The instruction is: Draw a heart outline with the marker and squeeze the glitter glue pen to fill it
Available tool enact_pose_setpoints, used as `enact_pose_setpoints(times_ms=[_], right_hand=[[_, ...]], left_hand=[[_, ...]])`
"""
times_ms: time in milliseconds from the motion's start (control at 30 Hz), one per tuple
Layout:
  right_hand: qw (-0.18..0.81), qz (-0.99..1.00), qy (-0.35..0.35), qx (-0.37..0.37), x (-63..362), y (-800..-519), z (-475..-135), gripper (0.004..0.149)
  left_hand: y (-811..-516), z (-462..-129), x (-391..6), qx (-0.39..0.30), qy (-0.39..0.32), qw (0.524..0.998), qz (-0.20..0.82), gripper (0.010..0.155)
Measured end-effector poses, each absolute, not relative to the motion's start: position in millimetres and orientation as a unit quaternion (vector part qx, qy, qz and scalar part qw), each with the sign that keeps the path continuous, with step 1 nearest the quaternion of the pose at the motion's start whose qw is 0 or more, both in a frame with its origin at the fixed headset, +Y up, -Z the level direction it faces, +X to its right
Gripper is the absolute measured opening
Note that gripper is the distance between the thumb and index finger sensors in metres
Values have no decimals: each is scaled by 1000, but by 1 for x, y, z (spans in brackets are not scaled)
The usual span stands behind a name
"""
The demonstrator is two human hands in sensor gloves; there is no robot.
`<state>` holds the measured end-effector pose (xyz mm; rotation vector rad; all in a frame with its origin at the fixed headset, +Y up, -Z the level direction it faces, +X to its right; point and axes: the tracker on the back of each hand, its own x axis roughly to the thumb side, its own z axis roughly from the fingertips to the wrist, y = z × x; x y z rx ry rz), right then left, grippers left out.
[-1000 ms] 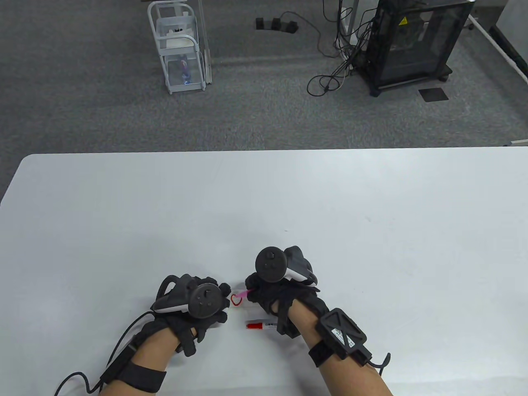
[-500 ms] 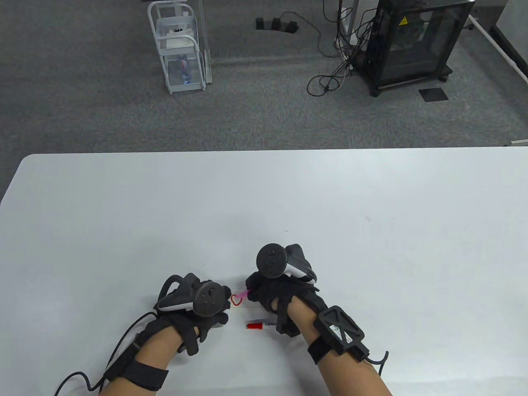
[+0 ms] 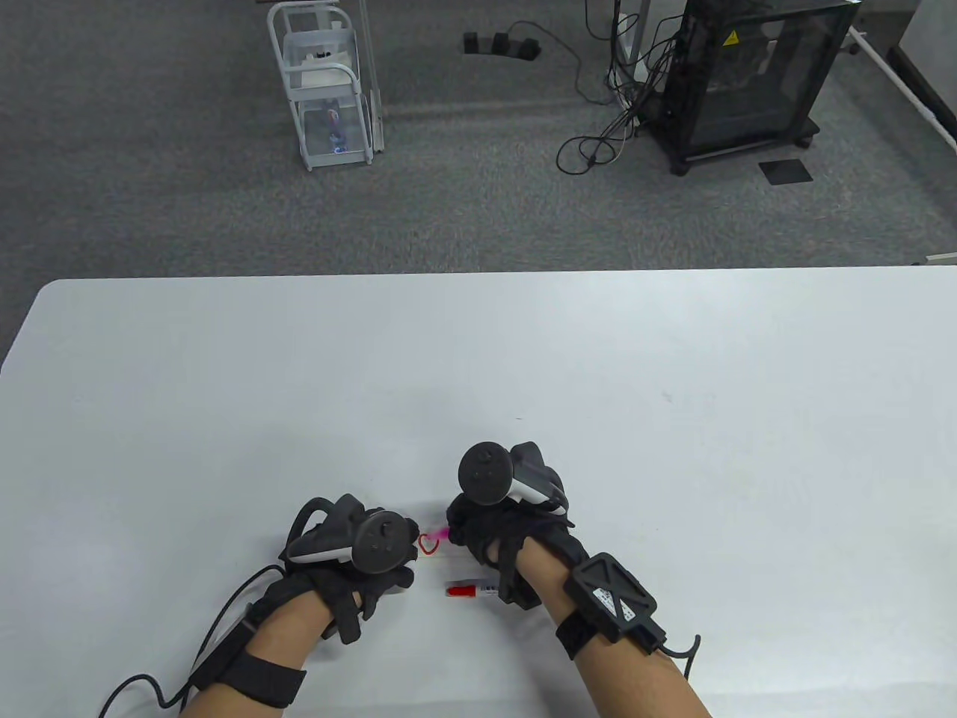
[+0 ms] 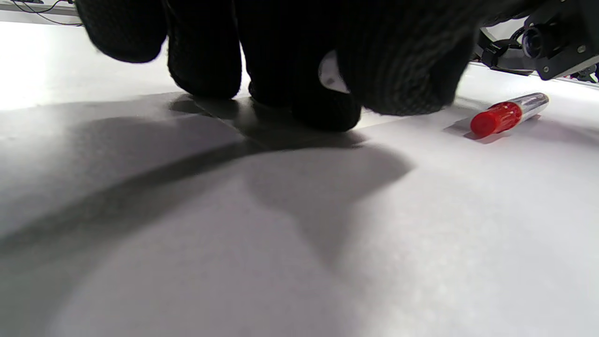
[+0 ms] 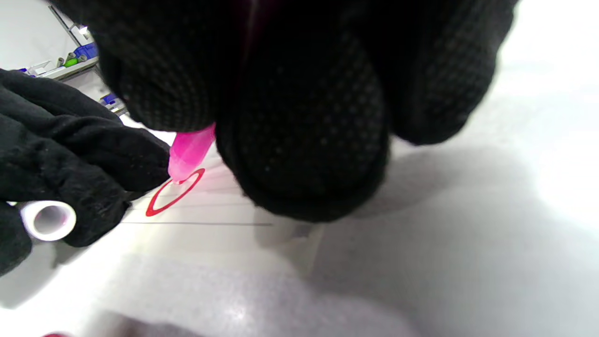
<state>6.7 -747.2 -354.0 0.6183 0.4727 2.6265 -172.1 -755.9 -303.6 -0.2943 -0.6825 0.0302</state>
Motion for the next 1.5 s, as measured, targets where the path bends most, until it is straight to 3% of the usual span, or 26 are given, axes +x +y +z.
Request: enact_pose_setpoints(times_ms=[1500], right_hand=[[184,950,129,217,-2,-741,-344,47]], left_hand=[[-755,-303,-168,-147,-331,932,7,46]])
